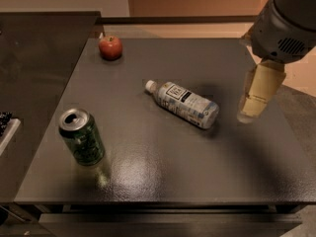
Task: Place blue plastic bottle upright
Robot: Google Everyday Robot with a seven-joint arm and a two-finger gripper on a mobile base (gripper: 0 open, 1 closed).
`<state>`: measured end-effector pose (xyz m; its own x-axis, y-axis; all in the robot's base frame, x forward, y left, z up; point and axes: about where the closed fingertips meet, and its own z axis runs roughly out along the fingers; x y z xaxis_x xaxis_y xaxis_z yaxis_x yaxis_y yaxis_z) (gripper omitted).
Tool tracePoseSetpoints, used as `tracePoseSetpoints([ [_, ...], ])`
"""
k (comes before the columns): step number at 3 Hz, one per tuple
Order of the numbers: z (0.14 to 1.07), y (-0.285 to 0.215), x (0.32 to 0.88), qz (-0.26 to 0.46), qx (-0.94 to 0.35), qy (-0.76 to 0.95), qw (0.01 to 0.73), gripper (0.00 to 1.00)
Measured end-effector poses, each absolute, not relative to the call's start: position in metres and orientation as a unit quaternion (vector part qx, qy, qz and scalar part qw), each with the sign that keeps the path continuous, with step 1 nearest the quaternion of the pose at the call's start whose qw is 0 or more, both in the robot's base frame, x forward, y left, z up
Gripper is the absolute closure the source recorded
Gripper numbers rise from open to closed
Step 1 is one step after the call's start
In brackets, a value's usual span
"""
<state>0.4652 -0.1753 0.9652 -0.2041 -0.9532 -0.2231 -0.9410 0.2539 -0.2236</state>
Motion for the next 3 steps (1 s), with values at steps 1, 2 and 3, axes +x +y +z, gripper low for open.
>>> tracePoseSetpoints([
  [1,0.951,-0.157,0.478,-0.012,-0.591,0.793,0.150,0.00],
  [2,0.937,-0.137,0.487,-0.010,-0.563,0.816,0.134,0.00],
  [3,0.923,-0.118,0.497,-0.021,-0.527,0.842,0.109,0.00],
])
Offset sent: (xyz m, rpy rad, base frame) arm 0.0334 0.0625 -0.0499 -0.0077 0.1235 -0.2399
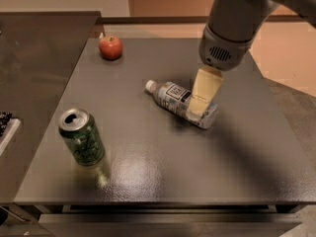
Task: Place blue plastic bottle upright
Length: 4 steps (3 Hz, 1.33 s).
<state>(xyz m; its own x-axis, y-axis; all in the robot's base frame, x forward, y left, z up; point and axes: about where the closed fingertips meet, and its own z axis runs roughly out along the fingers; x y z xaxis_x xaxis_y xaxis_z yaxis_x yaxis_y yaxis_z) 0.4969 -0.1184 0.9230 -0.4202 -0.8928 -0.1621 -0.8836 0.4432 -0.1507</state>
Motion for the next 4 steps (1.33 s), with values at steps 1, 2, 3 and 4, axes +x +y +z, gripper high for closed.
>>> tracePoseSetpoints([
  [1,0.908,-0.102,0.508,-0.030,-0.492,0.866,0.088,0.00],
  [2,0.894,-0.087,0.520,-0.031,-0.470,0.879,0.078,0.00],
  [3,0.876,-0.073,0.530,-0.020,-0.461,0.885,0.064,0.00],
  [4,0.861,-0.061,0.540,-0.012,-0.458,0.887,0.049,0.00],
])
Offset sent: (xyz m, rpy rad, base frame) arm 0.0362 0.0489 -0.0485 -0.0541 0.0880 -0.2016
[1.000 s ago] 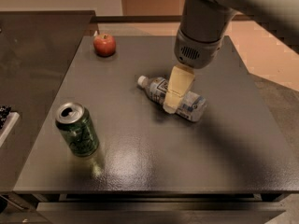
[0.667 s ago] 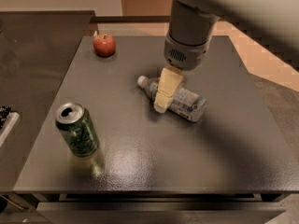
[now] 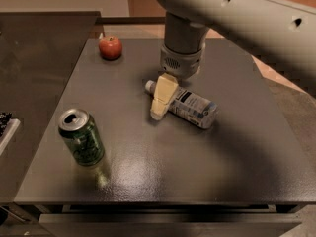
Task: Place blue plastic bottle upright
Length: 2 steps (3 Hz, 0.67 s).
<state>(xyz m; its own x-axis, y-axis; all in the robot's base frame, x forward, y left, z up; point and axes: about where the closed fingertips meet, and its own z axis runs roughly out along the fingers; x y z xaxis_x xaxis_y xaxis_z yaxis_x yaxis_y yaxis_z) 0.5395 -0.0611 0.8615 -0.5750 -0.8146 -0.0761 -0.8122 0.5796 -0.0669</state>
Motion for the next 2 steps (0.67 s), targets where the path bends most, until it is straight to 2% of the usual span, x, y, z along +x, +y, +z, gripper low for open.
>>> tracePoseSetpoints([
  [1,0.8499,-0.0553,0.5434,-0.008,-0.458,0.888,0.033,0.00],
  [2,0.8446,-0.0518,0.5447,-0.007,-0.460,0.887,0.020,0.18],
])
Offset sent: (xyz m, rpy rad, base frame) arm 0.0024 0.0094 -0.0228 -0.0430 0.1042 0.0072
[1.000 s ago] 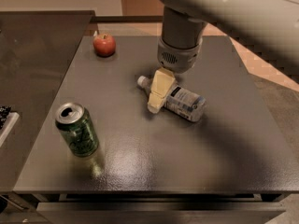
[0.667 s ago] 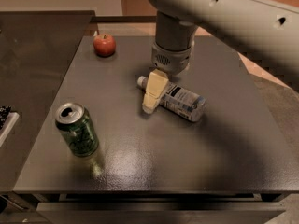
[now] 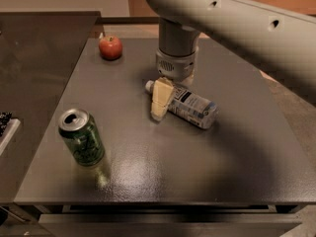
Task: Place blue plastic bottle upright
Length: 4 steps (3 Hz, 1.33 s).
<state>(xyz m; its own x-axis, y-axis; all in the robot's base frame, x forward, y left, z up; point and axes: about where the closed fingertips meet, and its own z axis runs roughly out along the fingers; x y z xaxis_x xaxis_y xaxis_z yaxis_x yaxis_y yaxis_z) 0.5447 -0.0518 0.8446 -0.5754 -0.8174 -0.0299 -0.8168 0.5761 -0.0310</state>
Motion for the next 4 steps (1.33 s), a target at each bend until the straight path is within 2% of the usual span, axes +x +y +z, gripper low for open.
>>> tracePoseSetpoints([
  [2,0.843,-0.054,0.544,-0.004,-0.466,0.885,0.012,0.64],
  [3,0.859,-0.054,0.546,0.011,-0.490,0.870,0.041,0.88],
  [4,0.885,-0.051,0.550,0.040,-0.537,0.837,0.097,1.00],
])
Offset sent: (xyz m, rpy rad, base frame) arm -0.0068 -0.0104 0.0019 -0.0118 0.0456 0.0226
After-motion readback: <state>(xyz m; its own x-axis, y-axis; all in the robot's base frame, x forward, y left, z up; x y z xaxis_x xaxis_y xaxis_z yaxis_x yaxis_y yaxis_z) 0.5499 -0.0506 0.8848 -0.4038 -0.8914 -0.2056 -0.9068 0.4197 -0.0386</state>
